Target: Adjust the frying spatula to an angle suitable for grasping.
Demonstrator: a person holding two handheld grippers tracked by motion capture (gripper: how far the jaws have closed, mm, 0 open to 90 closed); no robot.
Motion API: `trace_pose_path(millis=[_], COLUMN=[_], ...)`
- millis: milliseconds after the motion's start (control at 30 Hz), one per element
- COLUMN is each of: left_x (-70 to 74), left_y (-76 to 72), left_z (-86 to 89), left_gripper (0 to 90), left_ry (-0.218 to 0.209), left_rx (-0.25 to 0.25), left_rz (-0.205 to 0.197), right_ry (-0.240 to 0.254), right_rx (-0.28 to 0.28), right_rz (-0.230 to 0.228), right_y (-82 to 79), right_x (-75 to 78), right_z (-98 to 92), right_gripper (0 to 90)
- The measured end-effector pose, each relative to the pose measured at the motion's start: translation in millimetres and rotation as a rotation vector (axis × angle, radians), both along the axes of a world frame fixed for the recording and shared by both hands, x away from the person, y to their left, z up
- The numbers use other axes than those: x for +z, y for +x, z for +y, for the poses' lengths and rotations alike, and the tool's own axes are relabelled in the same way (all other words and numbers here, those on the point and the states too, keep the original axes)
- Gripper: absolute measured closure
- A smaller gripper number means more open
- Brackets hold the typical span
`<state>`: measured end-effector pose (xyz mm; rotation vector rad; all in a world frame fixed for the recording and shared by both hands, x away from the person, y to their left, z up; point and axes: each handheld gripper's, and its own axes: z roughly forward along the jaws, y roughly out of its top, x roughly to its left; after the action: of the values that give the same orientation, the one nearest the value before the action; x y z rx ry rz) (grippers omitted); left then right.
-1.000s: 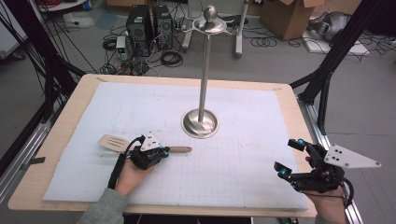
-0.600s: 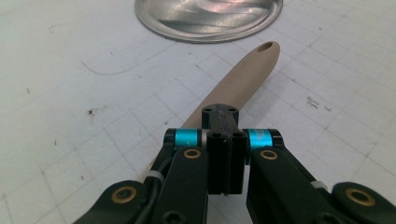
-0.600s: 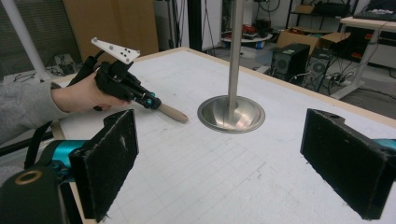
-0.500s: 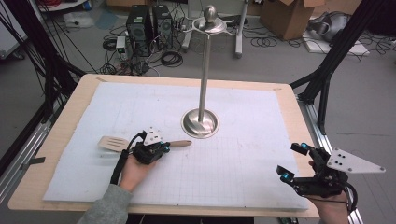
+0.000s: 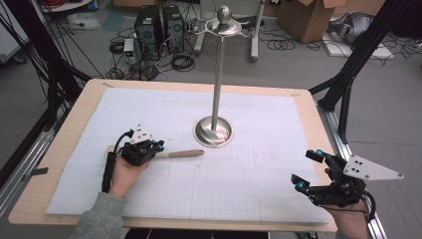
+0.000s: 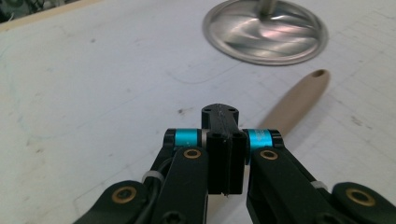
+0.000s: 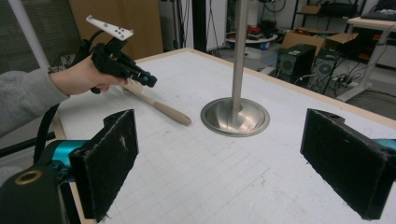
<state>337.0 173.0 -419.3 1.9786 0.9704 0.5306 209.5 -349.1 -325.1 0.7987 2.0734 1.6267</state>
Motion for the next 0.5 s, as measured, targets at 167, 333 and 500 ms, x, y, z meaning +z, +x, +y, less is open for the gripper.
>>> trace_pose_path(millis=[167, 333, 500], left_x=[-4.9, -13.2, -19.2], left_y=[3.9, 5.9, 7.4], left_z=[2.4, -5.1, -6.2], left_gripper=[89.8, 89.7, 89.7], left_ry=[0.009, 0.08, 0.111], left_rx=[0.022, 0.013, 0.012], left_rz=[0.025, 0.054, 0.067], right_ry=[-0.008, -0.004, -0.003], right_rx=[0.004, 0.003, 0.001], right_rz=[0.011, 0.006, 0.001], right_y=[2.2, 0.6, 0.5], right_x=[-2.5, -1.5, -1.2], right_z=[1.9, 0.4, -0.3], right_gripper=[10.2, 10.2, 10.2])
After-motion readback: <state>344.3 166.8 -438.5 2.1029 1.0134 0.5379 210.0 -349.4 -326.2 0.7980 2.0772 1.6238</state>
